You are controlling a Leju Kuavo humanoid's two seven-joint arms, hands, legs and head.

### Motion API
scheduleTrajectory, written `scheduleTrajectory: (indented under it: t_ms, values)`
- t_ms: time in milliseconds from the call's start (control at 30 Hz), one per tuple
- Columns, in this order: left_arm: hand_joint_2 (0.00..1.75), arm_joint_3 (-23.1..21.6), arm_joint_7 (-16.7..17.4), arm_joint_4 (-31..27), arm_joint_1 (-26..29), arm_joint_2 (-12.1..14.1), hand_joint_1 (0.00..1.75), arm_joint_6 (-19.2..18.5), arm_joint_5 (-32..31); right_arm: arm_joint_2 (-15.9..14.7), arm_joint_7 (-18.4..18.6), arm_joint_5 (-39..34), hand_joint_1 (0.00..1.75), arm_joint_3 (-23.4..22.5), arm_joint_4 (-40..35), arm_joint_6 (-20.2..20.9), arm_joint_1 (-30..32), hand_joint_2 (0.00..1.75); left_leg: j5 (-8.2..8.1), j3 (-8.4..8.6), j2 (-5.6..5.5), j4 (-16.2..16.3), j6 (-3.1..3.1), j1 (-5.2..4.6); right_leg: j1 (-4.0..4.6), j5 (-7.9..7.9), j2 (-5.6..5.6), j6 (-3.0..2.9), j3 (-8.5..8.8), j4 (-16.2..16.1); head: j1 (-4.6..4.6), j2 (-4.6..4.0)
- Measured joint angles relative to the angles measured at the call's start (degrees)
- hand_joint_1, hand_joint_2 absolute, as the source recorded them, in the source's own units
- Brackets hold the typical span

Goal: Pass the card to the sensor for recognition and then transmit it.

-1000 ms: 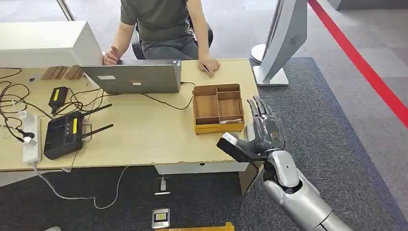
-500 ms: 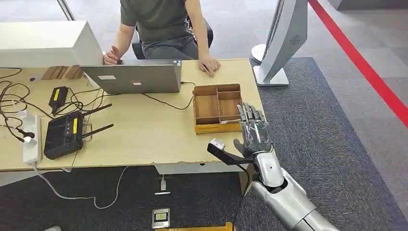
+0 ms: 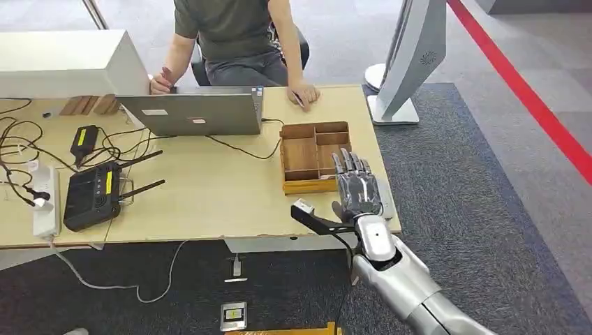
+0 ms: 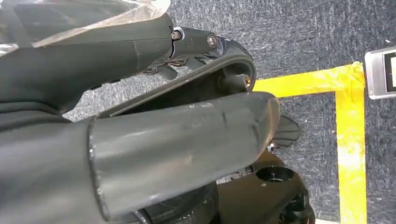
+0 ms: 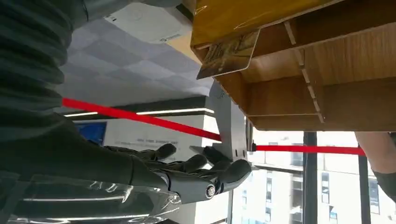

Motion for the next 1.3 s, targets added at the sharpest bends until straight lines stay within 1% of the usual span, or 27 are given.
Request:
scheduleTrajectory:
  t_ms: [200,500,1067,1300]
  values:
    - [0.00,0.13,0.02,0.00,0.04,0.00,0.00,0.00,0.04,0.85,-0.02,0.85,0.00,0.00,1.90,0.08,-0.64,1.75,0.00,-0.01,-0.01,0.00,0.00,0.00,0.00,0.00,0.00,0.00,0.00,0.00,0.02,0.00]
    - [0.00,0.59,0.46,0.00,0.05,0.00,0.00,-0.20,0.17,1.62,-0.15,1.70,0.00,0.00,3.96,1.36,-2.81,1.75,0.00,0.00,-0.01,0.00,0.00,0.00,0.00,0.01,0.00,-0.01,0.00,0.00,0.02,0.00]
    - [0.00,0.59,0.87,0.00,0.05,0.02,0.00,-1.38,-0.87,1.27,0.35,0.48,0.00,-1.11,11.50,3.50,-7.28,1.75,0.00,0.01,-0.01,0.00,0.00,0.00,0.00,0.01,0.00,-0.01,-0.02,0.00,0.00,0.00]
    - [0.00,0.61,1.03,0.02,0.06,0.07,0.00,-1.57,-1.01,1.03,-0.44,-1.22,0.00,-1.42,14.57,3.21,-7.98,1.75,0.00,0.00,-0.01,0.00,0.00,-0.01,0.00,0.01,0.00,-0.01,-0.01,0.00,0.02,0.00]
